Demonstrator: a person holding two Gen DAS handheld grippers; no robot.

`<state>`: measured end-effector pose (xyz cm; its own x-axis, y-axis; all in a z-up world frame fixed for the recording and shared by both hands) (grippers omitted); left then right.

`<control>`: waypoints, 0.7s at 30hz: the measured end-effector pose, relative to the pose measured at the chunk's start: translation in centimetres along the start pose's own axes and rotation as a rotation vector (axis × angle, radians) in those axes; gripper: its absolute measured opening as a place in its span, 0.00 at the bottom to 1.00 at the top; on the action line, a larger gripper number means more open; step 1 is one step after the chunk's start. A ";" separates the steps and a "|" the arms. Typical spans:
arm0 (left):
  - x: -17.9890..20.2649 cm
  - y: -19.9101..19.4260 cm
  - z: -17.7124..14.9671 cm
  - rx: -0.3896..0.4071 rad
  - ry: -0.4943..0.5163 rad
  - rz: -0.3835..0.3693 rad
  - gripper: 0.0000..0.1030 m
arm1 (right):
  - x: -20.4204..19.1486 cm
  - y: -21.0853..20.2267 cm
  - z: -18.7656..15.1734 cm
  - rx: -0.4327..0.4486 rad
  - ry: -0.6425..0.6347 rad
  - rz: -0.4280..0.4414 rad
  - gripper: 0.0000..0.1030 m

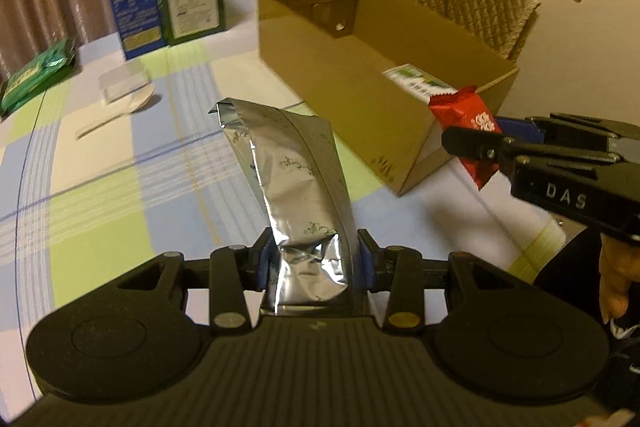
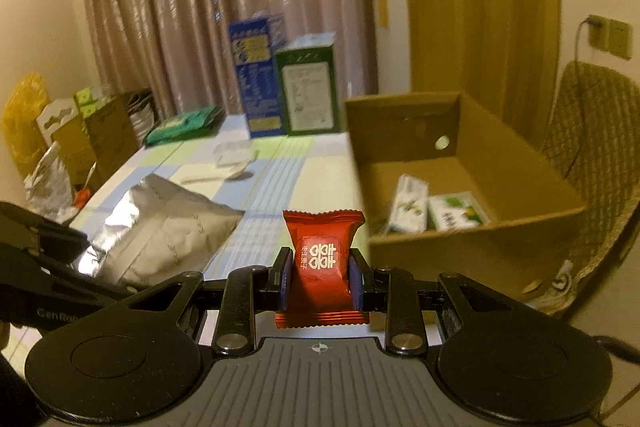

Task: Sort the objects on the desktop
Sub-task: 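Carry the foil bag and red packet with both tools toward the cardboard box, then open the left tool to drop the foil bag while the right tool drops the red packet into the box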

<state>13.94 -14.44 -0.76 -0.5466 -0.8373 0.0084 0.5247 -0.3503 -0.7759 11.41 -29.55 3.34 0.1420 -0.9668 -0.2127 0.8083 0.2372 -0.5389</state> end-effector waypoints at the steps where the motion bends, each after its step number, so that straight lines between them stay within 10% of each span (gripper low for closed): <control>1: 0.3 0.0 0.5 0.005 0.006 -0.003 0.35 | 0.4 -0.3 0.5 0.009 0.003 -0.004 0.25; 21: 6.3 3.8 15.2 0.103 0.023 -0.082 0.35 | 11.0 1.4 9.8 0.068 0.022 -0.095 0.25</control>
<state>22.42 -27.40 5.89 -0.6046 -0.7947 0.0532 0.5416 -0.4592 -0.7041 19.72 -40.78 8.22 0.0507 -0.9821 -0.1813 0.8545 0.1367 -0.5012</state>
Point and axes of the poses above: each gripper's, at about its wrist camera, not at the fingertips, and y roughly the way its jaws point, x to its right, z to its top, the point moved 7 cm from there along y, roughly the way its jaws point, and after that the axes turned 6 degrees about y, right-handed, at the moved point
